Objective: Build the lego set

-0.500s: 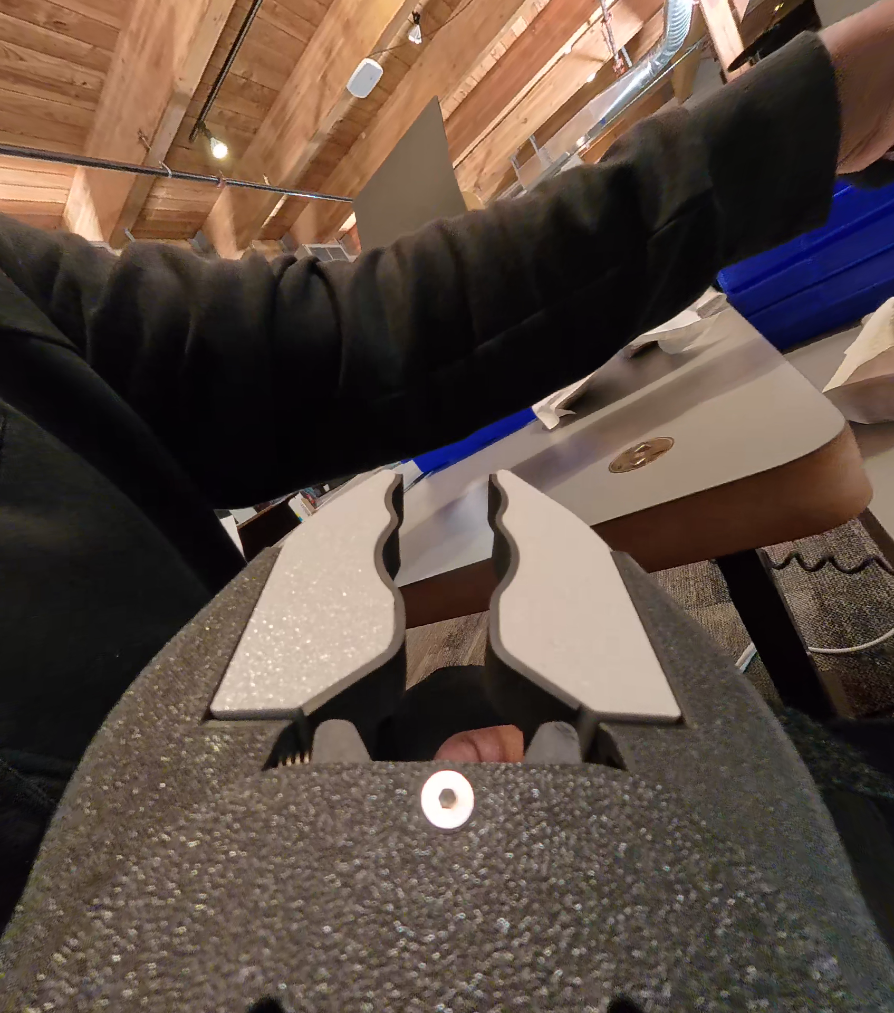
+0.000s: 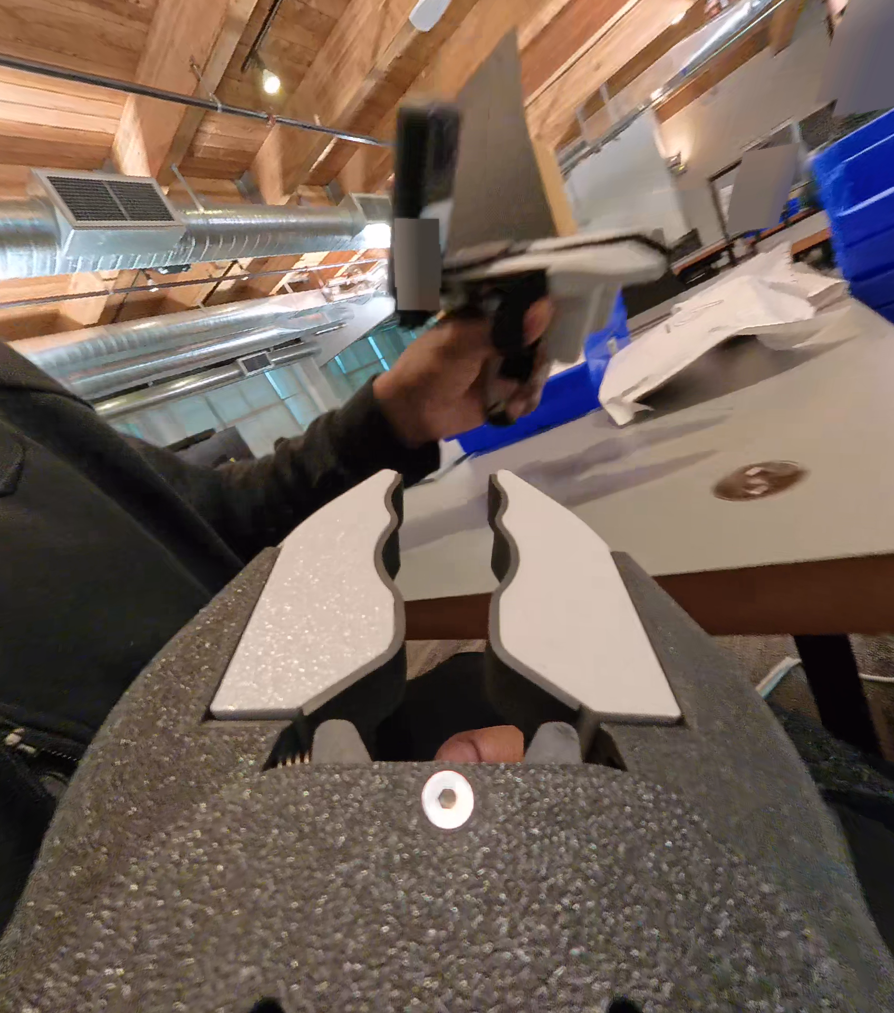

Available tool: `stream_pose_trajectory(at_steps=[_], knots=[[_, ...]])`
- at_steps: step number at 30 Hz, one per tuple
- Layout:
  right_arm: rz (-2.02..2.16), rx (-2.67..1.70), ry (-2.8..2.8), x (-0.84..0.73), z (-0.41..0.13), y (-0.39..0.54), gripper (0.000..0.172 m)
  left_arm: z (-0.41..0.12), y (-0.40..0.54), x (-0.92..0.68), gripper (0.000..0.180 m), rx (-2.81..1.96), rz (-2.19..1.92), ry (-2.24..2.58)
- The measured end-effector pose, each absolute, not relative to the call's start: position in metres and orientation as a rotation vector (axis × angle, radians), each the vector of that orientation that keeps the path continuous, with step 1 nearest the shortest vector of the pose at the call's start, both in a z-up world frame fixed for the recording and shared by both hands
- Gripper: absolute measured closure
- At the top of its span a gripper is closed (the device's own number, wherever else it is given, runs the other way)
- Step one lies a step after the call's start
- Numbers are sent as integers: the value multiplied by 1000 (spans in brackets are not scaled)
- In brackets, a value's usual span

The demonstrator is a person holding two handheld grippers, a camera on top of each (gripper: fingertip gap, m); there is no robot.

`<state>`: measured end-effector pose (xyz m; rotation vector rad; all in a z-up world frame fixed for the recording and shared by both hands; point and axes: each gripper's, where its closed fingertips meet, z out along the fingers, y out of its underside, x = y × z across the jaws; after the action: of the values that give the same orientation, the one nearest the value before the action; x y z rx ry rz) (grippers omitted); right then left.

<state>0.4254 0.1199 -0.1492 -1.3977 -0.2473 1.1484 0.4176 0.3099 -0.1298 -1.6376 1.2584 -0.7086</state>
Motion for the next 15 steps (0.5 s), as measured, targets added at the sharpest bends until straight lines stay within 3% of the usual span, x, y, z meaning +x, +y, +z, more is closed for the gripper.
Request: stream_pose_trajectory(at_steps=[9,15], knots=[[1249,-1404,-654,302,-108,138,140,-104,227,147,134,-1441,-404,829],[1331,-1375,-967,189,-101,149,133,-119,199,0,129,-1490,-139,676]])
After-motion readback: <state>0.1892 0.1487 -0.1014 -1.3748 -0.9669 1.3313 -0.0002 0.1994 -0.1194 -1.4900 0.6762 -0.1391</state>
